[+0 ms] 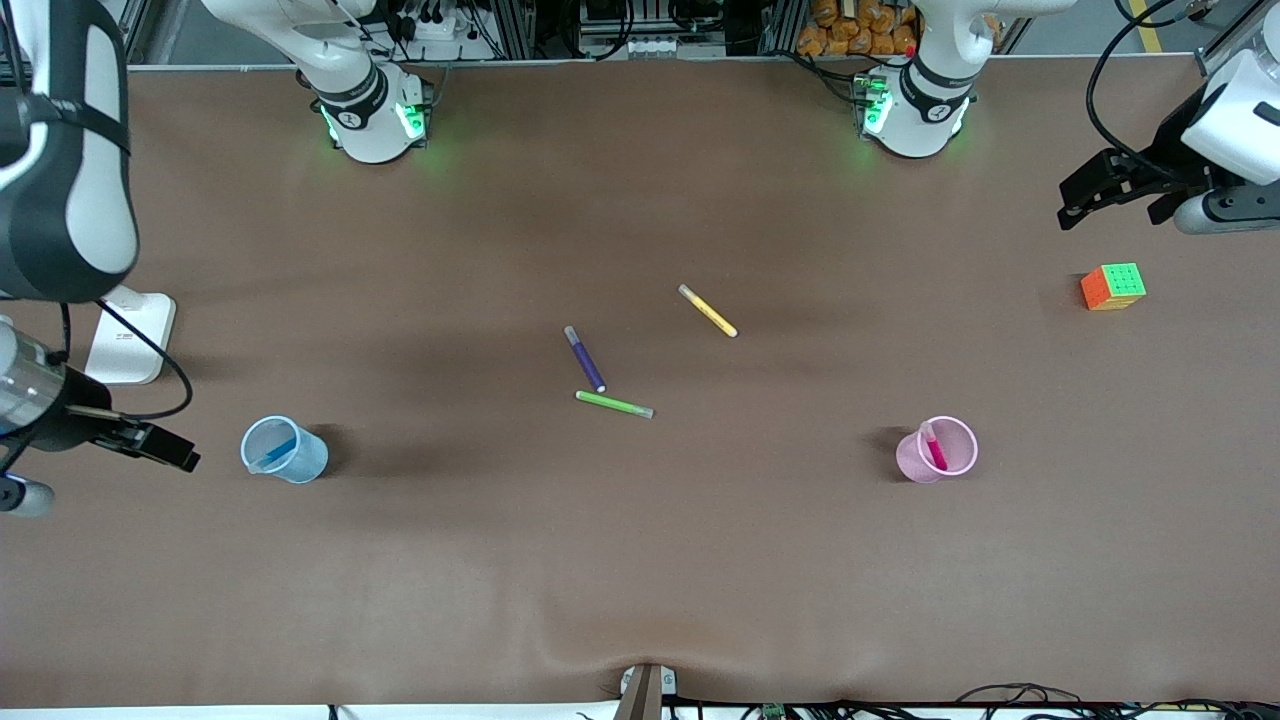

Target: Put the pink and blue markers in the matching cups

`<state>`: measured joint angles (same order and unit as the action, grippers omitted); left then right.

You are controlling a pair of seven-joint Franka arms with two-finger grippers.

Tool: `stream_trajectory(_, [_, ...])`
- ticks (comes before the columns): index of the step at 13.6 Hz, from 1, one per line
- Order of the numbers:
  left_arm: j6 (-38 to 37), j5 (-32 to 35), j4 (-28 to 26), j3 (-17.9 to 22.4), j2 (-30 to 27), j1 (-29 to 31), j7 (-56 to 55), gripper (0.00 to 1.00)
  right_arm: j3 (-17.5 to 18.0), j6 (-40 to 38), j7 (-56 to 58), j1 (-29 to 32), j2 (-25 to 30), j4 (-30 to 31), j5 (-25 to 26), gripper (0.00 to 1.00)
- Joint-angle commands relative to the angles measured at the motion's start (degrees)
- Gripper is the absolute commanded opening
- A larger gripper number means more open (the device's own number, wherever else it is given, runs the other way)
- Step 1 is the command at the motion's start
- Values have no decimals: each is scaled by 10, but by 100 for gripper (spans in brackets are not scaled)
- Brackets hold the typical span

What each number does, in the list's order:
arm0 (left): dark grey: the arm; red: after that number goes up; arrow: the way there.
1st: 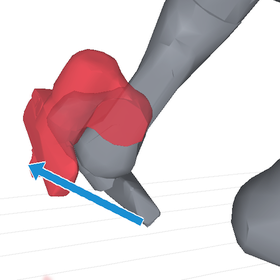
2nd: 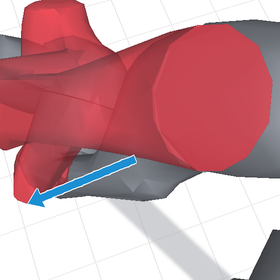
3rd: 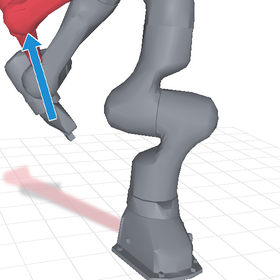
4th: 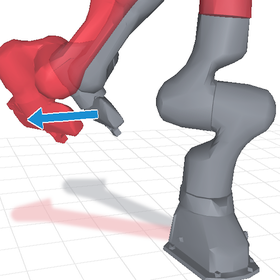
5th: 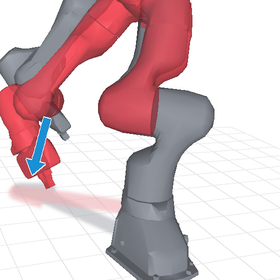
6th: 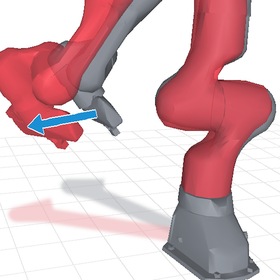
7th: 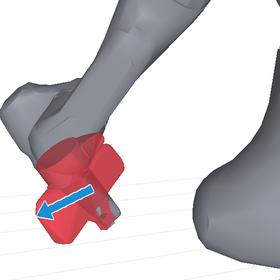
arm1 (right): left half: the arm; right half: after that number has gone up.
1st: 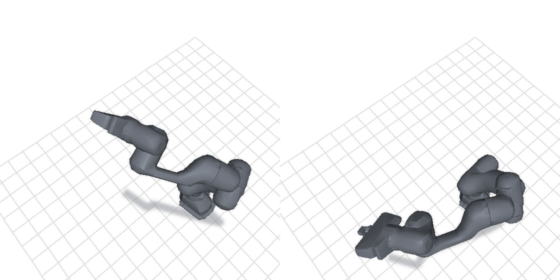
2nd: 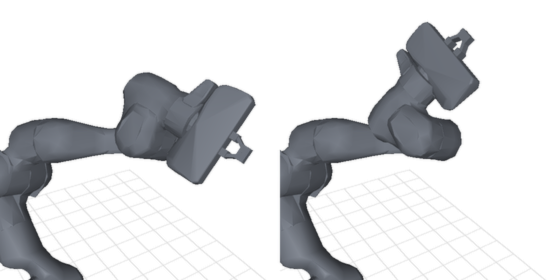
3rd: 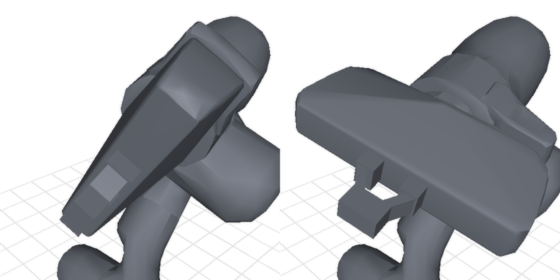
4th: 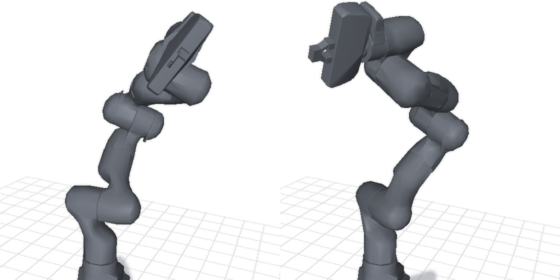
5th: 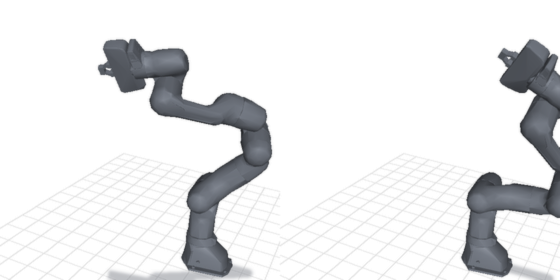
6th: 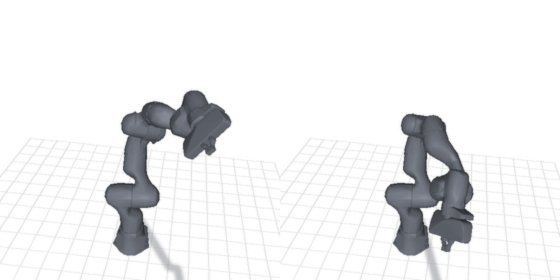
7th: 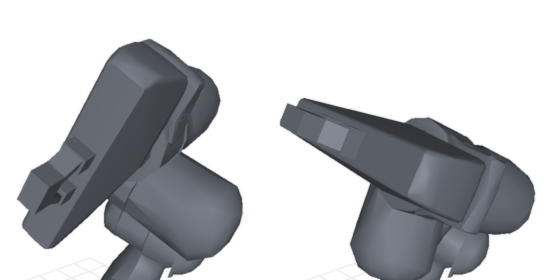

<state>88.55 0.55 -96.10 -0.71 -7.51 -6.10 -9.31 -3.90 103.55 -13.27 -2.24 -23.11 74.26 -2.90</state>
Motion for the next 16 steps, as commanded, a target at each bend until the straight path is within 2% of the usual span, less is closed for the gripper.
stream_trajectory(1, [-15,9,-2,-13,-8,7,-2,100,30,-87,6,26,6,-39,0,100])
stream_trajectory(3, [-19,9,-3,-21,-10,16,-8,100,29,-200,4,27,7,-104,0,100])
stream_trajectory(8, [-23,9,-17,-37,-28,29,-10,100,22,-286,10,28,74,-104,-1,100])
stream_trajectory(16, [-12,9,-37,-45,-46,33,-11,100,14,-232,42,35,256,137,-2,100])
